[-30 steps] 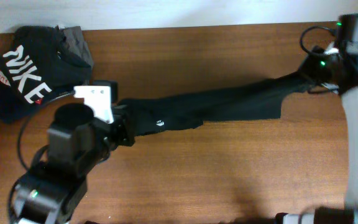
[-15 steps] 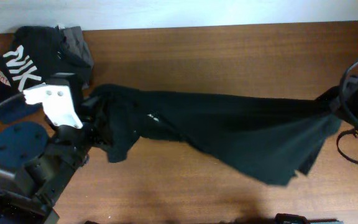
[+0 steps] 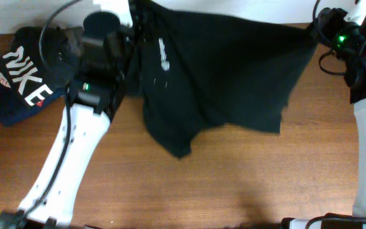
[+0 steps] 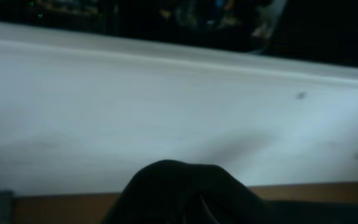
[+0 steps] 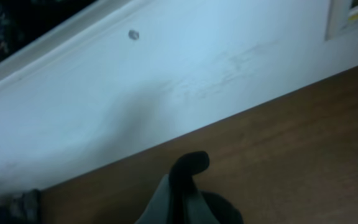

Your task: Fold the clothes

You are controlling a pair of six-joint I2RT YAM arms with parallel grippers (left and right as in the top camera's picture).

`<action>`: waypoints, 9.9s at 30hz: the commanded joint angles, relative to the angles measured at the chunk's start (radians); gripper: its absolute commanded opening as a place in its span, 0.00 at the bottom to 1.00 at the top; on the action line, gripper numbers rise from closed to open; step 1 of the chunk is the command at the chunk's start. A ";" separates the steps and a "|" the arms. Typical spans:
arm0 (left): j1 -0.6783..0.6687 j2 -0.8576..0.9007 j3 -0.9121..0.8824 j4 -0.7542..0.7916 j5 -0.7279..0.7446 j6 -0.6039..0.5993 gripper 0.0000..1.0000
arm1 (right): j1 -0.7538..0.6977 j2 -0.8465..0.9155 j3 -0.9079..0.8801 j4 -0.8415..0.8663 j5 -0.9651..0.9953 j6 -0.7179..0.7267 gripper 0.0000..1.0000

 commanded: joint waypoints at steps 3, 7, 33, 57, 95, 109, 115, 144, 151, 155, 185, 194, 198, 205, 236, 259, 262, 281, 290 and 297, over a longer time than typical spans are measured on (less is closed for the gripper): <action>0.036 -0.010 0.328 -0.068 -0.061 0.132 0.01 | -0.020 -0.060 0.225 -0.063 -0.044 -0.044 0.04; 0.036 -0.041 0.499 -0.334 -0.113 0.154 0.01 | -0.029 -0.070 0.383 -0.248 -0.042 -0.104 0.04; 0.040 0.254 0.378 -0.971 0.107 -0.034 0.01 | 0.025 0.039 0.045 -0.426 -0.085 -0.157 0.04; -0.057 -0.175 0.716 -1.278 0.029 -0.099 0.01 | 0.025 -0.132 0.537 -0.832 -0.085 -0.121 0.04; 0.055 0.349 0.626 -1.297 0.168 -0.038 0.01 | 0.089 0.288 0.349 -0.869 -0.106 -0.272 0.17; 0.035 0.446 0.475 -1.538 0.283 -0.006 0.99 | 0.151 0.286 0.169 -0.957 0.009 -0.271 0.89; -0.032 0.449 0.335 -1.474 0.283 0.011 0.99 | 0.153 0.286 0.050 -0.912 -0.003 -0.268 0.87; -0.039 0.450 0.258 -1.376 0.274 -0.011 0.99 | 0.163 0.293 -0.500 -0.220 0.017 -0.015 0.59; -0.039 0.450 0.258 -1.376 0.274 -0.011 0.99 | 0.163 0.313 -0.505 -0.220 0.018 0.109 0.57; -0.039 0.450 0.258 -1.375 0.274 -0.011 0.99 | 0.164 0.342 -0.505 -0.221 0.017 0.127 0.54; -0.039 0.450 0.258 -1.383 0.255 -0.011 0.99 | 0.156 0.313 -0.266 -0.608 0.275 0.073 0.04; -0.039 0.450 0.258 -1.379 0.254 -0.011 0.99 | 0.156 0.313 -0.262 -0.798 0.388 0.073 0.04; -0.039 0.450 0.258 -1.379 0.254 -0.011 0.99 | 0.156 0.313 -0.262 -0.891 0.431 0.072 0.11; -0.039 0.450 0.258 -1.378 0.254 -0.011 0.99 | 0.156 0.313 -0.262 -1.001 0.437 0.069 0.89; -0.039 0.450 0.258 -1.369 0.255 -0.011 0.99 | 0.156 0.326 -0.582 -0.349 -0.066 -0.346 0.86; -0.039 0.450 0.258 -1.375 0.248 -0.011 0.99 | 0.156 0.326 -0.592 -0.313 0.073 -0.340 0.71; -0.039 0.450 0.258 -1.373 0.248 -0.011 0.99 | 0.156 0.326 -0.592 -0.294 0.073 -0.359 0.72; -0.039 0.450 0.258 -1.368 0.248 -0.011 0.99 | 0.156 0.326 -0.649 -0.246 0.016 -0.340 0.39; -0.039 0.450 0.258 -1.372 0.248 -0.011 0.99 | 0.156 0.325 -0.570 -0.297 0.018 -0.312 0.23; -0.039 0.450 0.258 -1.371 0.248 -0.011 0.99 | 0.156 0.325 -0.554 -0.328 0.072 -0.278 0.10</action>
